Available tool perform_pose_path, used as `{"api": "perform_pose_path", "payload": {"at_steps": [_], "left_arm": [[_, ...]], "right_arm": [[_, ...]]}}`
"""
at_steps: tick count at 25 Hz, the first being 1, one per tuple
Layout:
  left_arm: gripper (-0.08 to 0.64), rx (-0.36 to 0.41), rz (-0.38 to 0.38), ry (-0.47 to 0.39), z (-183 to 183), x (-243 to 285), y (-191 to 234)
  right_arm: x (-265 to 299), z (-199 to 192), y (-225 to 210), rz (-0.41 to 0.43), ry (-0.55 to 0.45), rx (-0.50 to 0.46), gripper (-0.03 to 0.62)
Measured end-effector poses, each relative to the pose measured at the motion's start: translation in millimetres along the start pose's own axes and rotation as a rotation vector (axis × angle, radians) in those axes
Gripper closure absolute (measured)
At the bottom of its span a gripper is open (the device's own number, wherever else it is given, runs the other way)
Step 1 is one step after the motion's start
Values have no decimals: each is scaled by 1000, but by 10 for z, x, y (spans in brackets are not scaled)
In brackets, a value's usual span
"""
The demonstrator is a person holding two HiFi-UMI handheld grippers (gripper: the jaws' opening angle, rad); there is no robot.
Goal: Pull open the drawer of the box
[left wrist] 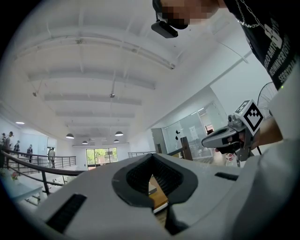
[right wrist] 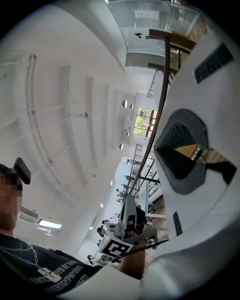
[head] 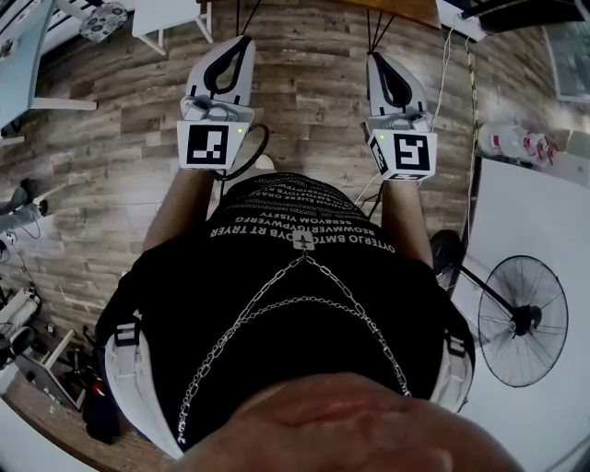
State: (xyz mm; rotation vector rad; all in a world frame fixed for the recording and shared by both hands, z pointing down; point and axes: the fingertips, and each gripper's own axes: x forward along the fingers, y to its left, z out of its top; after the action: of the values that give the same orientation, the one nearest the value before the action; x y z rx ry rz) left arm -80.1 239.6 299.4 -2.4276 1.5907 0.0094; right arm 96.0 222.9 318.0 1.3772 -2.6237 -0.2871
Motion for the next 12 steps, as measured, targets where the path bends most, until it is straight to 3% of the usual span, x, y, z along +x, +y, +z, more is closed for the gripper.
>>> {"api": "perform_pose_path", "payload": {"at_steps": [12], "left_arm": [[555, -33, -1, 17, -185, -55, 672]], "right_arm": [[494, 165, 356, -9, 16, 15, 595]]}}
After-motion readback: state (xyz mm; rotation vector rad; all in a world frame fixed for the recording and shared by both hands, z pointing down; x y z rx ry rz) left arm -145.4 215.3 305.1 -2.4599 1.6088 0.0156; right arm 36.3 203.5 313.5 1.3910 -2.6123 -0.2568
